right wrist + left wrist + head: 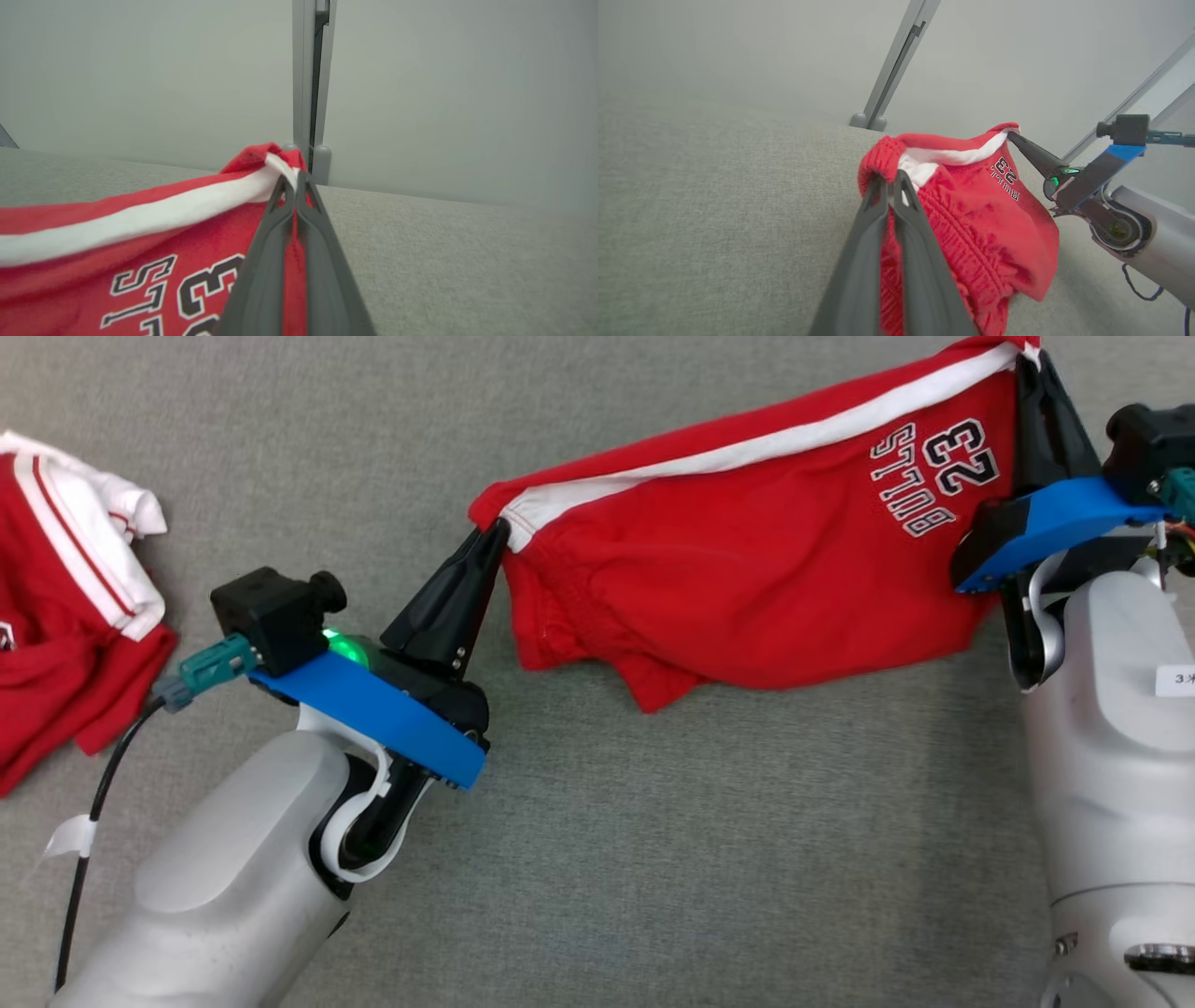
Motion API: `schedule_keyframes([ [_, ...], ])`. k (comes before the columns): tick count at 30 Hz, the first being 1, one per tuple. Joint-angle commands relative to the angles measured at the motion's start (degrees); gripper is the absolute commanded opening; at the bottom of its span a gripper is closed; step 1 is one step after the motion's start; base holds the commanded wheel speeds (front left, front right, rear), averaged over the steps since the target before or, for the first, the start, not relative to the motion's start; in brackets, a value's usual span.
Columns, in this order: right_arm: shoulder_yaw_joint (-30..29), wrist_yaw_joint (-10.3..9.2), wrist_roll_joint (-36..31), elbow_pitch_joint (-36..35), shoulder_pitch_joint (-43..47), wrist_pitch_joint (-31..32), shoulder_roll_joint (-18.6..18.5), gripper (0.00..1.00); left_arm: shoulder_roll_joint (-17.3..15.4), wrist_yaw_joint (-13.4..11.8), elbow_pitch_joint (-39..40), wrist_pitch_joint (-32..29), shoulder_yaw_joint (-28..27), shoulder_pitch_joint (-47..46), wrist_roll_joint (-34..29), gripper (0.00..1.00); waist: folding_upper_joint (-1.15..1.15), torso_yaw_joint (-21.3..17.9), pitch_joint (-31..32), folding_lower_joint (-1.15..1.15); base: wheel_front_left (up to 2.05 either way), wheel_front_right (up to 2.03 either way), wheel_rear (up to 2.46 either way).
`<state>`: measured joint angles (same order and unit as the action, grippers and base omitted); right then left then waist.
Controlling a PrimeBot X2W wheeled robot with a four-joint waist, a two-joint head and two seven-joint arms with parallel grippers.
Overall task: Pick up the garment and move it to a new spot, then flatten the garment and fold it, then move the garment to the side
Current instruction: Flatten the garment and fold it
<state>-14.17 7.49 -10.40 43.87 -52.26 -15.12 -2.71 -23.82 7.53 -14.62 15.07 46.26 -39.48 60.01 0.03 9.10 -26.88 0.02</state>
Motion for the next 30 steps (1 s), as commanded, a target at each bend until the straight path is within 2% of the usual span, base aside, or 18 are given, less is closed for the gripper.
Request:
schedule_keyframes([
  [1, -1.42, 0.01, -1.14, 1.07, -1.60, -0.05, -0.33, 0.00, 0.32, -0.07, -0.44, 0.15, 0.31, -0.92, 0.21, 0.00, -0.03, 2.02, -2.12, -0.02, 0.00, 0.00, 0.00],
  [2, -2.48, 0.01, -1.71, 1.71, -2.22, -0.05, -0.36, 0.47, 0.50, -0.07, -0.53, 0.15, 0.58, -1.13, 0.36, 0.37, -0.03, 2.17, -2.28, -0.02, 0.00, 0.00, 0.00],
  [3, -2.98, 0.01, -2.14, 2.45, -2.77, -0.04, -0.36, 1.00, 0.65, -0.07, -0.55, 0.15, 1.23, -1.25, 0.45, 0.96, -0.03, 2.30, -2.42, -0.02, 0.00, 0.00, 0.00],
  [4, -3.25, 0.01, -2.23, 2.65, -3.30, -0.05, -0.31, 1.00, 0.71, -0.07, -0.70, 0.15, 1.60, -1.19, 0.51, 1.00, -0.03, 2.41, -2.53, -0.02, 0.00, 0.00, 0.00],
  [15, -3.74, 0.01, -3.04, 3.41, 2.25, -0.05, -0.33, 1.00, 1.12, -0.07, -2.97, 0.15, -2.46, 6.29, -1.42, 1.00, -0.03, 0.60, -0.02, -0.02, 0.00, 0.00, 0.00],
  [21, -7.26, 0.01, -5.82, 8.87, 4.23, 1.61, -0.32, 1.00, 1.61, -0.07, -2.94, 0.15, -4.48, 9.24, -3.24, 1.00, -0.03, 0.05, 1.14, -0.02, 0.00, 0.00, 0.00],
  [25, -7.76, 0.01, -4.65, 14.78, 3.94, 3.04, -0.19, 1.00, 1.98, -0.07, -3.09, 0.15, -6.18, 10.82, -4.59, 1.00, -0.03, -0.01, 1.75, -0.02, 0.00, 0.00, 0.00],
  [26, -7.35, 0.02, -4.29, 16.52, 3.98, 3.68, -0.09, 0.78, 2.10, -0.07, -3.23, 0.15, -6.45, 11.18, -4.93, 1.00, -0.03, -0.05, 1.96, -0.02, 0.00, 0.00, 0.00],
  [27, -6.19, 0.02, -3.34, 20.14, 3.83, 4.32, 0.21, 0.00, 2.46, -0.07, -3.51, 0.15, -7.59, 11.81, -5.88, 1.00, -0.03, -0.18, 2.59, -0.02, 0.00, 0.00, 0.00],
  [30, -5.89, 0.01, -1.56, 23.83, 3.85, 3.59, 0.09, 0.00, 3.09, -0.07, -4.24, 0.15, -9.10, 13.36, -7.13, 1.00, -0.03, -0.66, 3.92, -0.02, 0.00, 0.00, 0.00],
])
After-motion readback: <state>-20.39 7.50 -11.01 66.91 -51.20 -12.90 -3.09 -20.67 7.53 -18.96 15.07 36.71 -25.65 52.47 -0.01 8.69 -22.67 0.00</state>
